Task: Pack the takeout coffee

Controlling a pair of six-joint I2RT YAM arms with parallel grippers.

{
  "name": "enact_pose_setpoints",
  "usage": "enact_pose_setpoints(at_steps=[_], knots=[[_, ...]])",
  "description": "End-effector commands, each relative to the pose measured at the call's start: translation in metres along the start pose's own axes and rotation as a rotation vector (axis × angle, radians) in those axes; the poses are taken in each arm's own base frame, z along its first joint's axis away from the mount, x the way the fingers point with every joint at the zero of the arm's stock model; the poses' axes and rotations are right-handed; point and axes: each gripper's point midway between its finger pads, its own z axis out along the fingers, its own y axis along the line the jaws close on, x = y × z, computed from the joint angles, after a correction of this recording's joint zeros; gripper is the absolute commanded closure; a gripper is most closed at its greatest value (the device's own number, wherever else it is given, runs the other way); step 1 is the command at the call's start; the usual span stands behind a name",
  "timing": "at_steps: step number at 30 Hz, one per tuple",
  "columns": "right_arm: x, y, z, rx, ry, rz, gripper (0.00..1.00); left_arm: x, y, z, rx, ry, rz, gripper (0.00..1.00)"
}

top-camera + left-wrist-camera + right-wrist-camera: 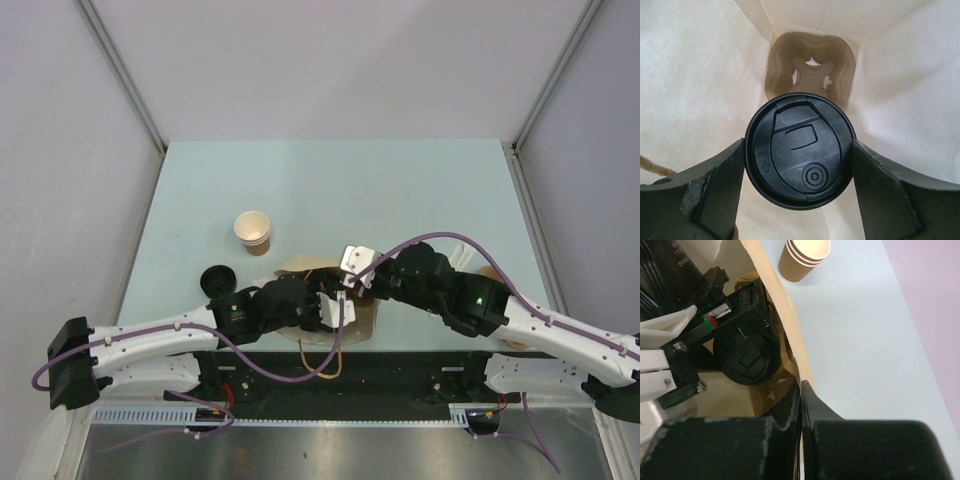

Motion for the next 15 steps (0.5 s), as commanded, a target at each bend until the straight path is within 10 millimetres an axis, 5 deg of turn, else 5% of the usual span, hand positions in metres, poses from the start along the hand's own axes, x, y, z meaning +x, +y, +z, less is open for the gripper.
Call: enact_pose_setpoints(at_steps=[1, 15], knots=[[-0.025, -0.015, -0.009, 0.068, -0.100, 0.060, 1.00, -0.010, 0.009, 0.004, -0.065, -0.054, -0.043, 1.00], [-0.018, -0.014, -0.021, 0.083, -0.120, 0.062, 1.00, -0.041, 0.001, 0.019, -0.036, -0.209, -0.132, 1.00]])
